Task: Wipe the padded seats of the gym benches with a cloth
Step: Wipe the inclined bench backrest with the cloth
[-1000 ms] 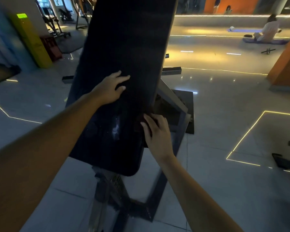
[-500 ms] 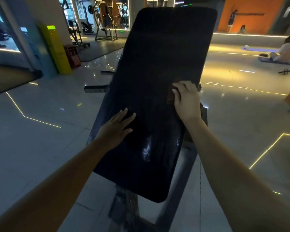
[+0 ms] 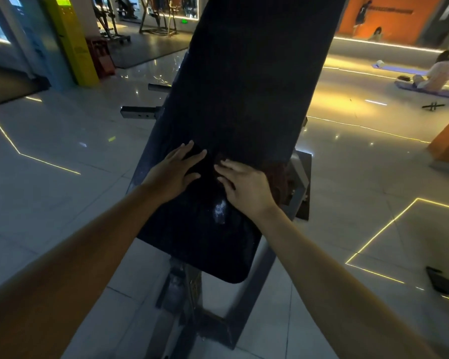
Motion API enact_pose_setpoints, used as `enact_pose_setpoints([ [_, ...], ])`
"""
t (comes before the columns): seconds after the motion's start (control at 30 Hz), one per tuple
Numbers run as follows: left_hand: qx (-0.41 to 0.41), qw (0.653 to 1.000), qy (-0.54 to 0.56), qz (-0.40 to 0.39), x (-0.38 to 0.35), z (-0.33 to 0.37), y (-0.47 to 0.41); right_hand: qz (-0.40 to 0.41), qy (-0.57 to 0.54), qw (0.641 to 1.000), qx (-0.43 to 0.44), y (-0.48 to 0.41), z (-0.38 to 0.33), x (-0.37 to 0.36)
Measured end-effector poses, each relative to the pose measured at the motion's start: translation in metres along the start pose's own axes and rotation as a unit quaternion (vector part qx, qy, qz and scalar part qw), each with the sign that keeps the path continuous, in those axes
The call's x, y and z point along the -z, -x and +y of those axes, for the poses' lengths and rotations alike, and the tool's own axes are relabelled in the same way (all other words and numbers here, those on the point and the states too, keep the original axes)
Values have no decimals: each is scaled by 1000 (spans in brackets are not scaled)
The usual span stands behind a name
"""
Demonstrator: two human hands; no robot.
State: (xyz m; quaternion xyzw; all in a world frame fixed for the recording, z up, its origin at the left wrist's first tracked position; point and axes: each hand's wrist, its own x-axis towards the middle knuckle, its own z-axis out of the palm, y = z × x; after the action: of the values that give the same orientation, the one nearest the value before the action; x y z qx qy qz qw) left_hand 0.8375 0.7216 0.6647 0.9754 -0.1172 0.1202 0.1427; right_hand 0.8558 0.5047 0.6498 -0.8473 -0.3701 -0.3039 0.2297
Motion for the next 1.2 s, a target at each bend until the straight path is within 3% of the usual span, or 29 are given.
enact_pose_setpoints([
  [0.3,33,999,-1,-21,1,11,5,-67,-18,993,95,80,-45,-27],
  [0.53,23,998,-10,-54,4,6,7,-108,157,950,247,54,2,-2],
  [0.67,18,998,-14,-56,2,3,6,-9,211,969,125,-1,45,24],
  [0.83,22,998,-18,-58,3,4,7,19,126,991,28,-5,38,22],
  [1.03,27,998,-14,-61,5,5,6,-21,38,996,73,34,4,-3],
  [1.2,30,998,-17,-60,5,7,7,-128,9,977,172,91,-36,-31],
])
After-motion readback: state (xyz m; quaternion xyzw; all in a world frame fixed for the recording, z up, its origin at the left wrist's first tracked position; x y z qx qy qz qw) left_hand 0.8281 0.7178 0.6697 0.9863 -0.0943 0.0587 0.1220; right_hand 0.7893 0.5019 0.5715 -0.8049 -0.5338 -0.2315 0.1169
